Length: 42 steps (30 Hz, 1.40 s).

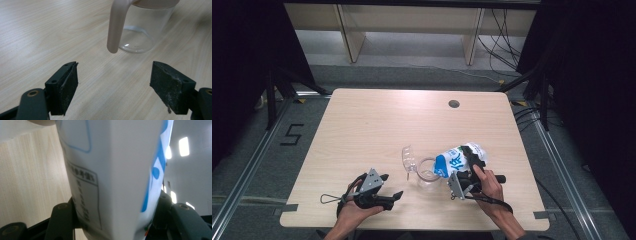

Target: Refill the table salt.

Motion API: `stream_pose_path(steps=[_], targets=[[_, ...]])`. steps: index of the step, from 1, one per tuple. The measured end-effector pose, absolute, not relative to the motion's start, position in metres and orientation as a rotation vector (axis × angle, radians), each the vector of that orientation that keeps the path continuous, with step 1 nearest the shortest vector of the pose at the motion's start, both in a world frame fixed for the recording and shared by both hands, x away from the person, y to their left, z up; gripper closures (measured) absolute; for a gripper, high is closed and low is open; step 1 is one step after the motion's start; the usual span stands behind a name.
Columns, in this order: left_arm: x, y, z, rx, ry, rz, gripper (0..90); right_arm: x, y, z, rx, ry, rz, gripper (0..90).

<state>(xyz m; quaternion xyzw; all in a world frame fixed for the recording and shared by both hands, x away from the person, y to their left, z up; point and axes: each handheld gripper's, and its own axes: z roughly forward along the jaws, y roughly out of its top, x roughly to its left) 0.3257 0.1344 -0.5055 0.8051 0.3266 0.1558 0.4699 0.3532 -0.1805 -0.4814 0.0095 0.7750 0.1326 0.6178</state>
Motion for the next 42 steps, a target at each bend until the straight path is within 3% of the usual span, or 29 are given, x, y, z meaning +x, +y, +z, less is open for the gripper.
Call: stream_pose_path(steps=[42], targets=[[0.327,0.1348,-0.5051,1.986,0.789,0.394,21.8,0.3562,-0.1792,-0.4796,-0.103,1.7,0.214,48.1]])
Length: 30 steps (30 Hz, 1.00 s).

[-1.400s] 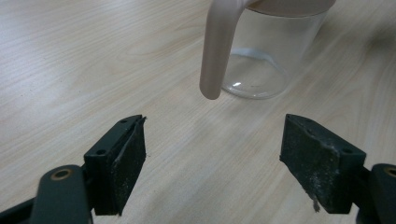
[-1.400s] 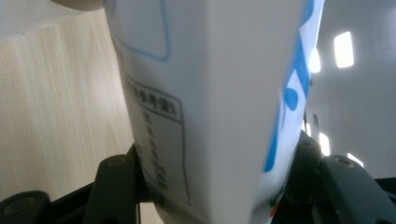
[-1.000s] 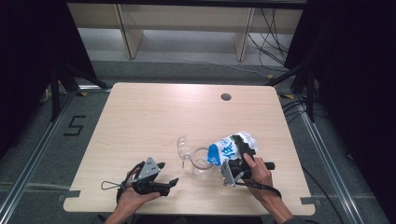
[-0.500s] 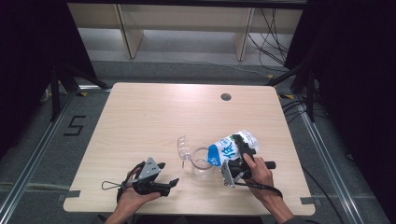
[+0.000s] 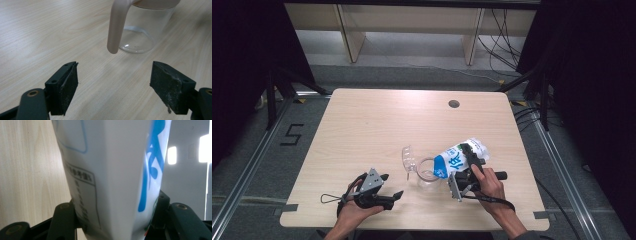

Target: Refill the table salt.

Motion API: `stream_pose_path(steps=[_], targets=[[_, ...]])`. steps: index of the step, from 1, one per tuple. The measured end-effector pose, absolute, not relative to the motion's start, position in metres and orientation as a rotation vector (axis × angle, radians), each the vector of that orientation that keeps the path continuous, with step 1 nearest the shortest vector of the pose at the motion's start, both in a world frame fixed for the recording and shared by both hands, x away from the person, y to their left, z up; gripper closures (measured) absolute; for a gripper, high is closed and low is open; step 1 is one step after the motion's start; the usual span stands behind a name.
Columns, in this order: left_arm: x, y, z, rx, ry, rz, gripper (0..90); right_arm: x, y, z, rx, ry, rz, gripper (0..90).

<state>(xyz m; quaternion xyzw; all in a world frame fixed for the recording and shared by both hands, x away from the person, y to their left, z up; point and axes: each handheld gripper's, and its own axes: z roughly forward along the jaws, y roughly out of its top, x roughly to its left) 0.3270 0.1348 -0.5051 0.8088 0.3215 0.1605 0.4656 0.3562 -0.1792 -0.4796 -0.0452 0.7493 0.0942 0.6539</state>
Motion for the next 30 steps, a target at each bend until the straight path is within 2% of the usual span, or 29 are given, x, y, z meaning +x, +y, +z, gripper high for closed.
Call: stream_pose_path(steps=[30], targets=[[0.3264,0.134,-0.5053,1.973,0.794,0.382,21.8,0.3554,-0.1776,-0.4768,-0.153,1.677,0.152,49.7]])
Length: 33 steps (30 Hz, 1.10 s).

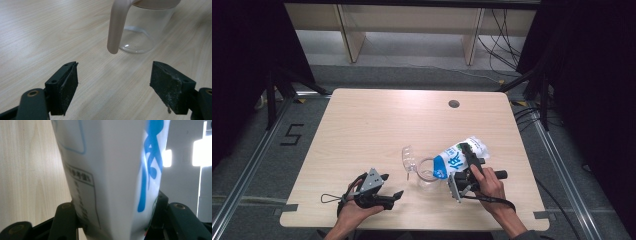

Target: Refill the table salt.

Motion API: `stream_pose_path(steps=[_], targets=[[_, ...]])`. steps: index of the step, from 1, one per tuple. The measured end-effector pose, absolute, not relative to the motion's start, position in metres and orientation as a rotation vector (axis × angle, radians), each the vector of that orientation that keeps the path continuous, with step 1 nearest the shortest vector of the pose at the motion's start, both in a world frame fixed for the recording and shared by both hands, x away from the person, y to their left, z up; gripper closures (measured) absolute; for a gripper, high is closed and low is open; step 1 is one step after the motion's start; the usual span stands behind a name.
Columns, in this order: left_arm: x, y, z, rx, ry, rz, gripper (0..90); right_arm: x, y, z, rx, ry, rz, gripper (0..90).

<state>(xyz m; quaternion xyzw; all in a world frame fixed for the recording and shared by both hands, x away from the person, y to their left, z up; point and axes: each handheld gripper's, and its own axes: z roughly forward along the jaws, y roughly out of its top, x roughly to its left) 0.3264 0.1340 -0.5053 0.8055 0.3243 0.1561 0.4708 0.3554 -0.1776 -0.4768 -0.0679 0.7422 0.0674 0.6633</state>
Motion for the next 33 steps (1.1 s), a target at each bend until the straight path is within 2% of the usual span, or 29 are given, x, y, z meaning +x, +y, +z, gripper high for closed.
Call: stream_pose_path(steps=[33], targets=[[0.3264,0.1341,-0.5048,1.974,0.795,0.382,21.8,0.3547,-0.1774,-0.4751,-0.179,1.655,0.13,51.3]])
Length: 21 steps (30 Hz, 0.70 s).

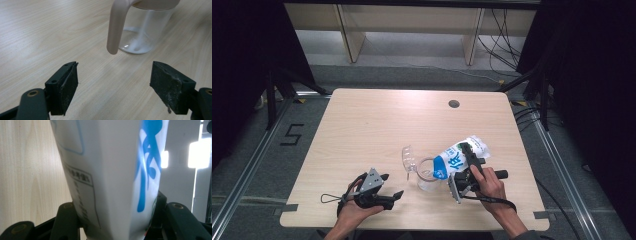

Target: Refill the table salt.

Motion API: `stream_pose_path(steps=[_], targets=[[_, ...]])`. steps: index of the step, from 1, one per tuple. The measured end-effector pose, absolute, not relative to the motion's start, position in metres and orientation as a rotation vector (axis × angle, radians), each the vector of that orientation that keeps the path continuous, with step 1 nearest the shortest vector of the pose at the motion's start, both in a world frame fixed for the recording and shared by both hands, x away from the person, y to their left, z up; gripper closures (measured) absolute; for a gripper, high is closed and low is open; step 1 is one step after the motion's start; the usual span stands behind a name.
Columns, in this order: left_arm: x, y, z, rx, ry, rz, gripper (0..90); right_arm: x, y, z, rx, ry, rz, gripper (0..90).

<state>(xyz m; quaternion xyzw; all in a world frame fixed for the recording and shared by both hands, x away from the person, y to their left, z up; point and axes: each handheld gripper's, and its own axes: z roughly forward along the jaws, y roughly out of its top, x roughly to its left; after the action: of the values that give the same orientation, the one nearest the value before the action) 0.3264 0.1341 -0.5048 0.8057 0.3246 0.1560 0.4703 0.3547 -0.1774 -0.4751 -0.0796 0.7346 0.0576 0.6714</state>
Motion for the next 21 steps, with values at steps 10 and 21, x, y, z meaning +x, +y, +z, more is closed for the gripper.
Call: stream_pose_path(steps=[10,21], targets=[[0.3265,0.1339,-0.5049,1.974,0.795,0.382,21.8,0.354,-0.1781,-0.479,-0.127,1.664,0.163,51.6],[0.3272,0.134,-0.5051,1.984,0.788,0.391,21.9,0.3536,-0.178,-0.4782,-0.137,1.655,0.148,51.7]])
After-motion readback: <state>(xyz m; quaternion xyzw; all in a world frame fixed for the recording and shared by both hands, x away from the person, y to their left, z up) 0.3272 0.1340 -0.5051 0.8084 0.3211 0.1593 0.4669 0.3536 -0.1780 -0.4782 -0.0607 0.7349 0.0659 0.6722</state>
